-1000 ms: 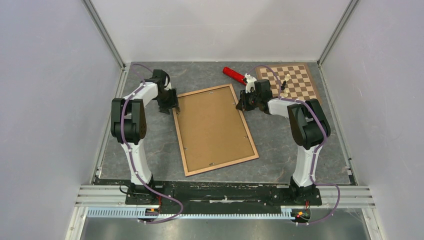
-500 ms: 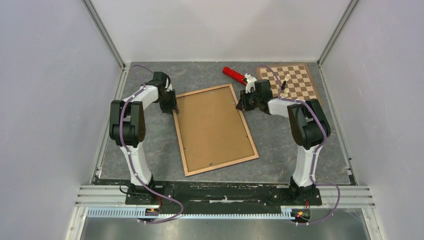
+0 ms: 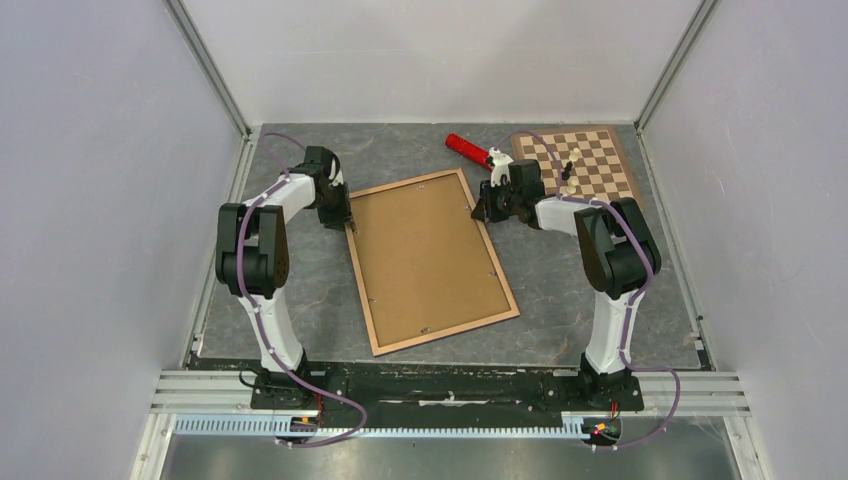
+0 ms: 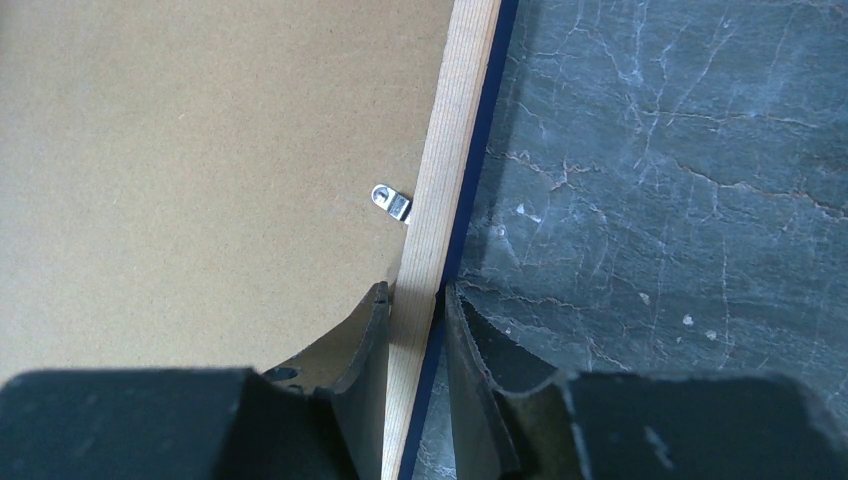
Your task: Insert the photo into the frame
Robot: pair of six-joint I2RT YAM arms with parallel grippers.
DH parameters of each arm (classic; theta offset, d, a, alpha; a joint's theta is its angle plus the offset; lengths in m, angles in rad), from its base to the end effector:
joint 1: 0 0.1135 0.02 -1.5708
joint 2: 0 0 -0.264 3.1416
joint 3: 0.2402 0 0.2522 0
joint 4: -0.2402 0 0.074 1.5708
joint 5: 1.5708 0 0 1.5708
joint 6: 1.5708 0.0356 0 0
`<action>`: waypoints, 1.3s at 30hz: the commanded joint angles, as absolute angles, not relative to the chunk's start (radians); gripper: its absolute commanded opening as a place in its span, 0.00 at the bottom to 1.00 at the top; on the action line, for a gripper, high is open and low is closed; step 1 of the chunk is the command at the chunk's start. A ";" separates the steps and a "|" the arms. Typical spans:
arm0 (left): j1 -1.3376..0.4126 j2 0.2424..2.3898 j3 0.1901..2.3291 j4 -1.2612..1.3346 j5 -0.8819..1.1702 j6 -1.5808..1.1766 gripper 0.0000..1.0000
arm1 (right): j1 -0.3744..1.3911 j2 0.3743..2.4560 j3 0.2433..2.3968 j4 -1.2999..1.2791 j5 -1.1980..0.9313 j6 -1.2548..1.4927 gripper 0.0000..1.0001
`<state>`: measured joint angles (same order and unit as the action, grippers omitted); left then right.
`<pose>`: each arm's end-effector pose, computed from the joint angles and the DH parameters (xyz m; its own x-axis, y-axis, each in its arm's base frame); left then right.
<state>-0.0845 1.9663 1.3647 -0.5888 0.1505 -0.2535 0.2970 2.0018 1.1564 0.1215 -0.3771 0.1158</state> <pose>0.3963 -0.0389 0.1666 -0.9305 -0.1700 -0.3245 -0.0975 0.9688 -0.2279 0.3958 0.1348 0.1389 -0.6910 -0.0991 -0.7160 -0.4591 0.8253 0.3288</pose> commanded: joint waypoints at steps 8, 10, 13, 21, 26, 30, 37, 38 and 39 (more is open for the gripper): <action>-0.118 1.975 1.406 -0.656 0.177 -0.172 0.28 | 0.295 2.025 1.126 0.057 -0.353 0.099 0.00; -0.120 1.983 1.412 -0.661 0.180 -0.162 0.25 | 0.294 2.025 1.127 0.057 -0.353 0.099 0.00; -0.120 1.990 1.416 -0.667 0.178 -0.150 0.23 | 0.295 2.029 1.129 0.057 -0.353 0.099 0.00; -0.118 1.996 1.437 -0.680 0.174 -0.135 0.21 | 0.294 2.026 1.128 0.056 -0.354 0.099 0.00; -0.114 2.003 1.480 -0.709 0.179 -0.142 0.36 | 0.295 2.015 1.127 0.053 -0.358 0.100 0.00; -0.103 2.007 1.508 -0.724 0.182 -0.146 0.46 | 0.294 2.000 1.131 0.048 -0.370 0.099 0.00; -0.079 2.006 1.519 -0.739 0.210 -0.154 0.58 | 0.296 1.976 1.137 0.034 -0.379 0.086 0.10; -0.078 2.002 1.518 -0.739 0.212 -0.152 0.58 | 0.295 1.974 1.137 0.032 -0.380 0.083 0.10; -0.077 1.999 1.513 -0.741 0.213 -0.149 0.59 | 0.296 1.974 1.138 0.028 -0.379 0.081 0.10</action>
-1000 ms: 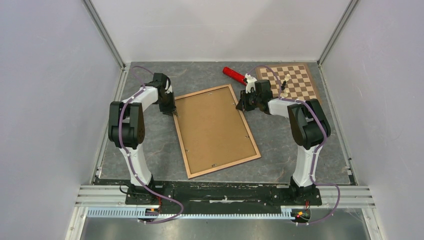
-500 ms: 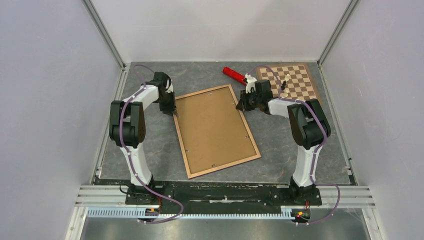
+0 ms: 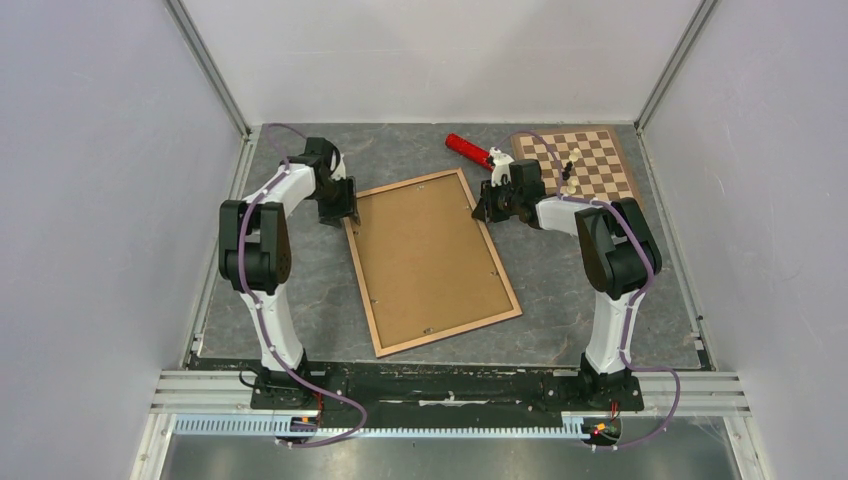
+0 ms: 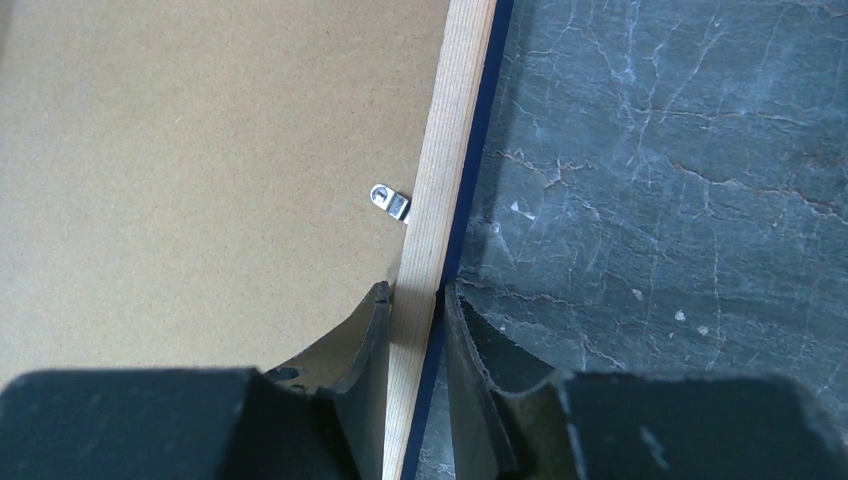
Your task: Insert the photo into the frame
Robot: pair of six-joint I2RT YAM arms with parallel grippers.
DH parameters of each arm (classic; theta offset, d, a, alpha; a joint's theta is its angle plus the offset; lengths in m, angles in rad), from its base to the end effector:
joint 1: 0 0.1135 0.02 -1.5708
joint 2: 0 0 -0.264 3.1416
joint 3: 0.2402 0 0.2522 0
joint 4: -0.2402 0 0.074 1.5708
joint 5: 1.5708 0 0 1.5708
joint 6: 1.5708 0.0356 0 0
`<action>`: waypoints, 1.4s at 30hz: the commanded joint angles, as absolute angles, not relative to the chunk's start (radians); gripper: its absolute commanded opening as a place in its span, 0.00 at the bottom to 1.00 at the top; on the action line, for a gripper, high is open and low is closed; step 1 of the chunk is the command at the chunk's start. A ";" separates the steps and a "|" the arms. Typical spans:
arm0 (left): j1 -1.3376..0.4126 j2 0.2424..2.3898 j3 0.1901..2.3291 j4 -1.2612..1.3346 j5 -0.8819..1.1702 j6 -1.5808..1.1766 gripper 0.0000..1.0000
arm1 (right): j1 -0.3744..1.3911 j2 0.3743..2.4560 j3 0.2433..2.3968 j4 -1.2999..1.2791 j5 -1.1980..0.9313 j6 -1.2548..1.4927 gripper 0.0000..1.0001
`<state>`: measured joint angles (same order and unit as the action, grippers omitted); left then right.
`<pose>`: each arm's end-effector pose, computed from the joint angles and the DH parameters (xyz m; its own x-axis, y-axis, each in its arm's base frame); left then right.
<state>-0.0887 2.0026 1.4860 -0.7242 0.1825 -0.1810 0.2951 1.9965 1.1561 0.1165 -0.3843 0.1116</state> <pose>0.4063 -0.0426 0.1813 -0.9532 -0.0929 -0.2878 -0.0263 0.9735 -0.2272 0.3954 0.1341 0.1406 -0.6897 -0.1017 -0.7169 -0.4644 0.8217 0.3302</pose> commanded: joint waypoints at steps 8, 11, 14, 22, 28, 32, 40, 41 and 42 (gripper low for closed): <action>-0.057 1.969 1.505 -0.763 0.261 -0.122 0.59 | 0.300 2.001 1.210 -0.037 -0.387 0.023 0.01; -0.047 1.952 1.505 -0.779 0.272 -0.097 0.59 | 0.302 2.032 1.279 -0.090 -0.387 -0.029 0.00; -0.041 1.932 1.505 -0.796 0.274 -0.068 0.59 | 0.304 2.079 1.377 -0.162 -0.385 -0.089 0.00; -0.028 1.866 1.489 -0.803 0.242 -0.005 0.59 | 0.320 2.189 1.604 -0.316 -0.393 -0.252 0.00; -0.021 1.831 1.472 -0.812 0.335 0.087 0.59 | 0.346 2.268 1.769 -0.437 -0.448 -0.423 0.00; -0.022 1.819 1.463 -0.811 0.341 0.115 0.59 | 0.358 2.302 1.839 -0.493 -0.462 -0.531 0.00; -0.021 1.812 1.473 -0.802 0.289 0.127 0.59 | 0.363 2.388 2.005 -0.623 -0.491 -0.670 0.00; -0.021 1.812 1.472 -0.801 0.286 0.128 0.59 | 0.365 2.390 2.008 -0.628 -0.492 -0.684 0.00; -0.021 1.812 1.469 -0.801 0.284 0.129 0.59 | 0.366 2.389 2.008 -0.633 -0.492 -0.702 0.00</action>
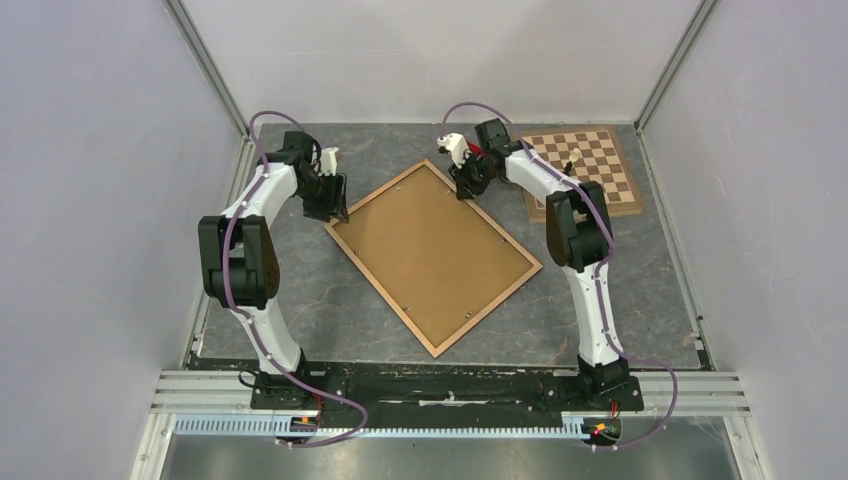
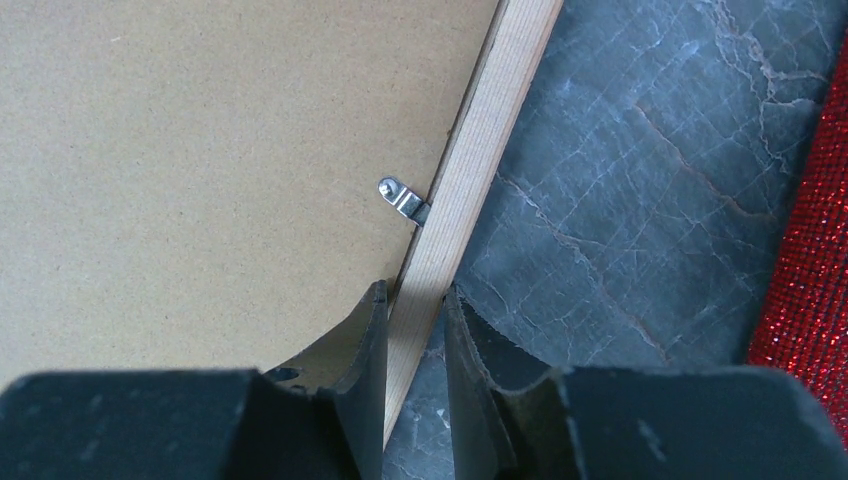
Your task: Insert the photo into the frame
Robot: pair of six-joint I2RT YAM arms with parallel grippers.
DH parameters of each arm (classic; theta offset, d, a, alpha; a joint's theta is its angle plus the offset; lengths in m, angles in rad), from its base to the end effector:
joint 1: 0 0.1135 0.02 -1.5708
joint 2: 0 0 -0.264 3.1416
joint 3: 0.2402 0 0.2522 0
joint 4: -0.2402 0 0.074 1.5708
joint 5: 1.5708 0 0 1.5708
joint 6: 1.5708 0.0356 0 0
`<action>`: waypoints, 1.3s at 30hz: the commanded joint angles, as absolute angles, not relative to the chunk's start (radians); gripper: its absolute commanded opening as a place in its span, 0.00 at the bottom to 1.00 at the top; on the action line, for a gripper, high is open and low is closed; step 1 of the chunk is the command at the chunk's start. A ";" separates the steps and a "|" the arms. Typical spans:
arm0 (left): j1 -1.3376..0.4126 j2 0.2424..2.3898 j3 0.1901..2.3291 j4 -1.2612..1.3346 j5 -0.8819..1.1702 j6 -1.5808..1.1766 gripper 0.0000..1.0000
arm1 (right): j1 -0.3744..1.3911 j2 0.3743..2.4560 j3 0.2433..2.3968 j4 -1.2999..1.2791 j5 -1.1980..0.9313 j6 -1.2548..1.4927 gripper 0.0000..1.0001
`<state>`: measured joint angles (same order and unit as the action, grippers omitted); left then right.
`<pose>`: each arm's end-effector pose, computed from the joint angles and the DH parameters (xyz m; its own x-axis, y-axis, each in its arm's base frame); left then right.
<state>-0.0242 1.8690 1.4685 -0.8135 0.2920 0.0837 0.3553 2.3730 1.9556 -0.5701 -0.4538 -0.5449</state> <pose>0.3839 -0.0195 0.2243 -0.9231 0.1024 -0.3706 0.2016 0.9497 -0.2396 0.4787 0.1943 0.1641 -0.3898 -0.6415 -0.6607 -0.8666 0.4983 0.0274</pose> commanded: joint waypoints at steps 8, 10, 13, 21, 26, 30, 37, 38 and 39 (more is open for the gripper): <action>-0.021 1.805 1.449 -0.787 0.263 0.153 0.60 | 0.422 2.374 1.999 -0.713 -0.527 -0.835 0.00; -0.021 1.798 1.446 -0.788 0.261 0.168 0.60 | 0.442 2.362 1.979 -0.715 -0.531 -0.850 0.00; -0.021 1.778 1.432 -0.781 0.249 0.186 0.62 | 0.465 2.353 1.969 -0.724 -0.549 -0.858 0.00; -0.021 1.696 1.354 -0.751 0.209 0.227 0.75 | 0.518 2.346 1.985 -0.766 -0.531 -0.933 0.00; -0.023 1.684 1.336 -0.742 0.212 0.239 0.78 | 0.529 2.352 2.013 -0.808 -0.530 -0.987 0.00; -0.034 1.712 1.336 -0.718 0.227 0.216 0.79 | 0.531 2.347 2.011 -0.828 -0.531 -1.020 0.00; -0.111 1.794 1.352 -0.668 0.220 0.115 0.81 | 0.529 2.337 1.978 -0.775 -0.559 -0.940 0.00; -0.120 1.805 1.352 -0.659 0.215 0.103 0.81 | 0.528 2.330 1.964 -0.758 -0.560 -0.920 0.00; -0.127 1.814 1.354 -0.656 0.210 0.090 0.81 | 0.529 2.322 1.946 -0.736 -0.561 -0.904 0.00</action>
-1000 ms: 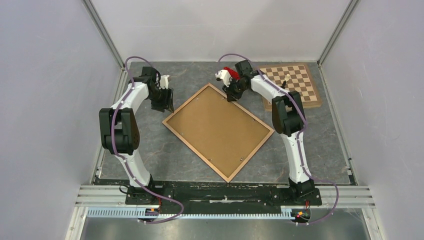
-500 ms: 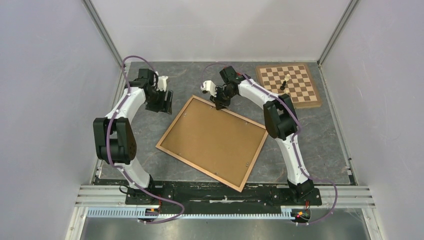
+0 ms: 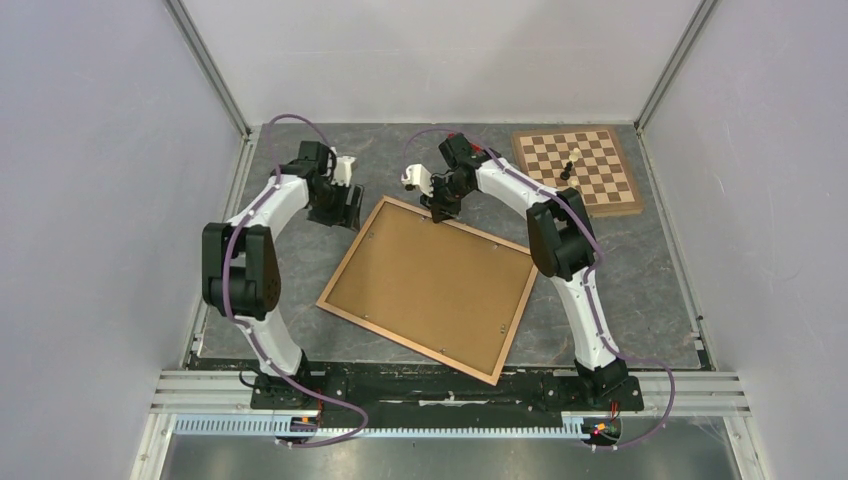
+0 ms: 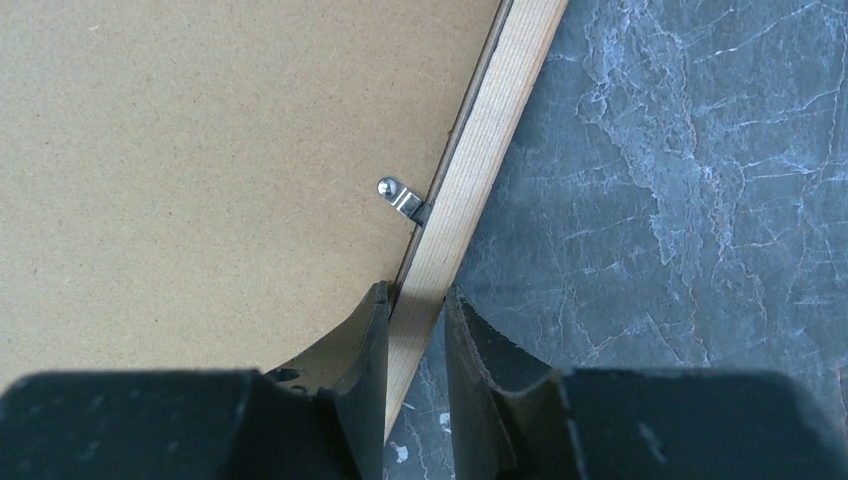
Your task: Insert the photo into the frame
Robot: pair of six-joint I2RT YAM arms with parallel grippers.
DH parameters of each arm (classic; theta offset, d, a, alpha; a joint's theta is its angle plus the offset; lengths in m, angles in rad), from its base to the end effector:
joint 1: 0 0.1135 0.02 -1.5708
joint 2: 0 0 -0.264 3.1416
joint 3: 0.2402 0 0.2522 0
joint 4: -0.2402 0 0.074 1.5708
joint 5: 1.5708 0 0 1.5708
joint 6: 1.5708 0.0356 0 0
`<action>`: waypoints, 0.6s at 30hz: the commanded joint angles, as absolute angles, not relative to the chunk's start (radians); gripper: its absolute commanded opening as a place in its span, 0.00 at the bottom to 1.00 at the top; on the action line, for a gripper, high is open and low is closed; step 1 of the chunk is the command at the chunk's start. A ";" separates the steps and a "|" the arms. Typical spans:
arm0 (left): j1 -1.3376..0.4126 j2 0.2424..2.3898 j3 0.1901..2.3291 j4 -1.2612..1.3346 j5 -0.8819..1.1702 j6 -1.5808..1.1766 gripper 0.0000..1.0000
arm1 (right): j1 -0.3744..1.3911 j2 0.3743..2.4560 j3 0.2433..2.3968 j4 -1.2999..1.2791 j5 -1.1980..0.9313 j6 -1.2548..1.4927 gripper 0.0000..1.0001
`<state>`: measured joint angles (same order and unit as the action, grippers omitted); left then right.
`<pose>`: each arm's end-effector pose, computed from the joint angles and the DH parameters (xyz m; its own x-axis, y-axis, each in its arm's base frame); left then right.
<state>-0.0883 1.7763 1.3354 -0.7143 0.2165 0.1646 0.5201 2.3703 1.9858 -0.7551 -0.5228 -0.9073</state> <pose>0.3628 -0.0398 0.2222 -0.8707 0.2378 -0.4305 0.3195 0.9389 -0.1277 0.4274 0.2652 0.1660 -0.0036 -0.7887 -0.6148 -0.9978 0.0435 -0.0499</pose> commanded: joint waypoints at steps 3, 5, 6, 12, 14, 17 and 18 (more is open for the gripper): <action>-0.144 1.853 1.376 -0.653 0.198 0.059 0.81 | 0.527 2.304 1.904 -0.690 -0.566 -0.858 0.00; -0.155 1.870 1.383 -0.645 0.188 0.044 0.81 | 0.527 2.298 1.883 -0.665 -0.569 -0.832 0.00; -0.160 1.877 1.385 -0.638 0.185 0.039 0.81 | 0.526 2.295 1.879 -0.656 -0.570 -0.818 0.00; -0.179 1.920 1.392 -0.617 0.156 0.026 0.81 | 0.516 2.293 1.859 -0.625 -0.595 -0.764 0.00; -0.182 1.931 1.396 -0.609 0.152 0.025 0.81 | 0.515 2.290 1.850 -0.619 -0.597 -0.754 0.00; -0.186 1.941 1.398 -0.600 0.145 0.019 0.81 | 0.514 2.283 1.837 -0.611 -0.596 -0.750 0.00; -0.190 1.948 1.402 -0.600 0.141 0.018 0.80 | 0.512 2.281 1.832 -0.607 -0.595 -0.747 0.00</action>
